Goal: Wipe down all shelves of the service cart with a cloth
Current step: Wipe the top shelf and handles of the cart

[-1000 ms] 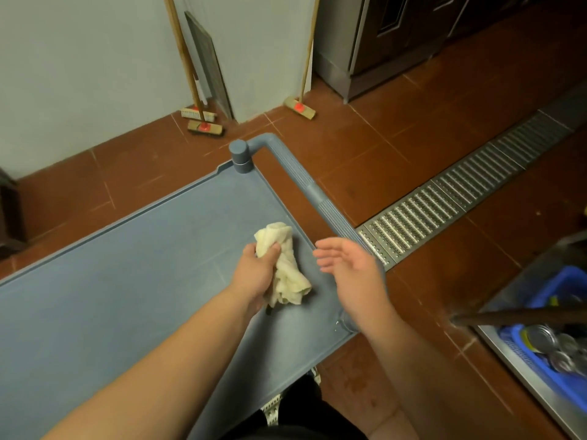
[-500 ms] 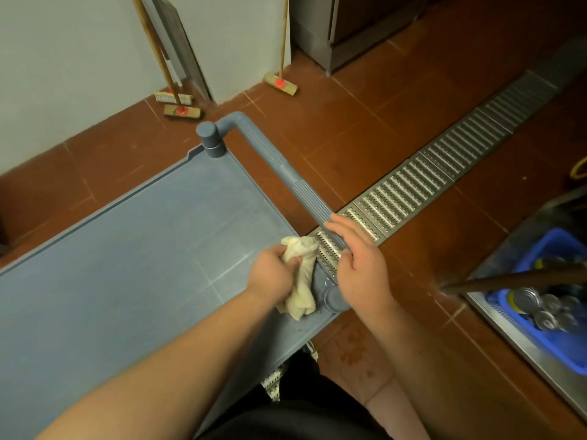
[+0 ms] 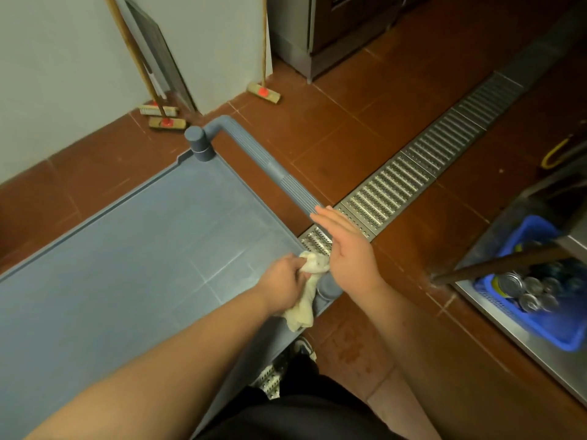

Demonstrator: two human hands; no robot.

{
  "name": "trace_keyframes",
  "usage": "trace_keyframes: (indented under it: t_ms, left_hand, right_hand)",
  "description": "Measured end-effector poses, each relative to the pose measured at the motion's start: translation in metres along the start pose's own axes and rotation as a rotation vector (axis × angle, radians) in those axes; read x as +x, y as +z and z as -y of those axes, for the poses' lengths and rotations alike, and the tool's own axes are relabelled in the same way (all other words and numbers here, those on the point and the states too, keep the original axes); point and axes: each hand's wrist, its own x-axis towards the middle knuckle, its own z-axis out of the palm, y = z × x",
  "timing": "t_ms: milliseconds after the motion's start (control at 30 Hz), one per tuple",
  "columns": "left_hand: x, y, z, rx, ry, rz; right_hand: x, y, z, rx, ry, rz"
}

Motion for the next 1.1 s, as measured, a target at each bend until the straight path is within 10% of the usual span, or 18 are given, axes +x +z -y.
trace_keyframes:
  t_ms: [267, 800, 1100]
  left_hand:
    - [0.018, -0.033, -0.008, 0.254, 0.073, 0.327]
    - [-0.025, 0.003, 0.011, 0.023, 0.066, 0.145]
    - [-0.04, 0.001, 0.013, 0.304, 0.229, 0.248]
  right_hand:
    - [-0.003, -0.002, 0.002, 0.003, 0.025, 0.013]
    - [-0.005, -0.005, -0.003, -0.051, -0.016, 0.024]
    - [-0.005, -0.005, 0.001, -0.076, -0.041, 0.03]
